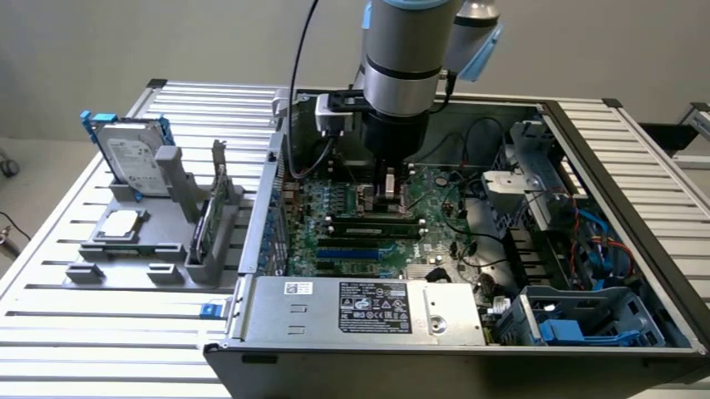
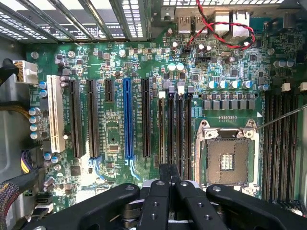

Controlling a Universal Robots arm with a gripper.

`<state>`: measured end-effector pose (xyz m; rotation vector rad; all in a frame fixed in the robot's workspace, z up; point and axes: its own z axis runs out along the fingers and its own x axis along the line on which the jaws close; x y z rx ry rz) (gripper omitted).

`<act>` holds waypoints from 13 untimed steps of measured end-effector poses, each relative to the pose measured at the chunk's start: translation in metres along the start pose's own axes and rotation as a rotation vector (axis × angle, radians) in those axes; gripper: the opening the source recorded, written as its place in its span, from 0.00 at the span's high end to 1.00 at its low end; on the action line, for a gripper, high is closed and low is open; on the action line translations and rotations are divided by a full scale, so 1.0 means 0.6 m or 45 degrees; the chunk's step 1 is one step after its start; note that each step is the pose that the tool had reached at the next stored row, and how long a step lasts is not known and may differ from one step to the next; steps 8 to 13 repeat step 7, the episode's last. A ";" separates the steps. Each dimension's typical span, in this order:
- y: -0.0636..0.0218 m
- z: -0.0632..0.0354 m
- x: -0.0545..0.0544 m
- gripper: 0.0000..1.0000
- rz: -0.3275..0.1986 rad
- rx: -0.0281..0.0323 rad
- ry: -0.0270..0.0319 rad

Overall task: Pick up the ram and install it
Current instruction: 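Press down the ram until it locks into place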

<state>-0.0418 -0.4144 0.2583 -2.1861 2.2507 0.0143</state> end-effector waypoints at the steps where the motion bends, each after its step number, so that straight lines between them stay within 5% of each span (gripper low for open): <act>1: 0.000 0.000 0.000 0.89 0.000 0.0000 -0.0001; 13: 0.000 0.000 0.000 0.89 0.000 0.0000 0.0000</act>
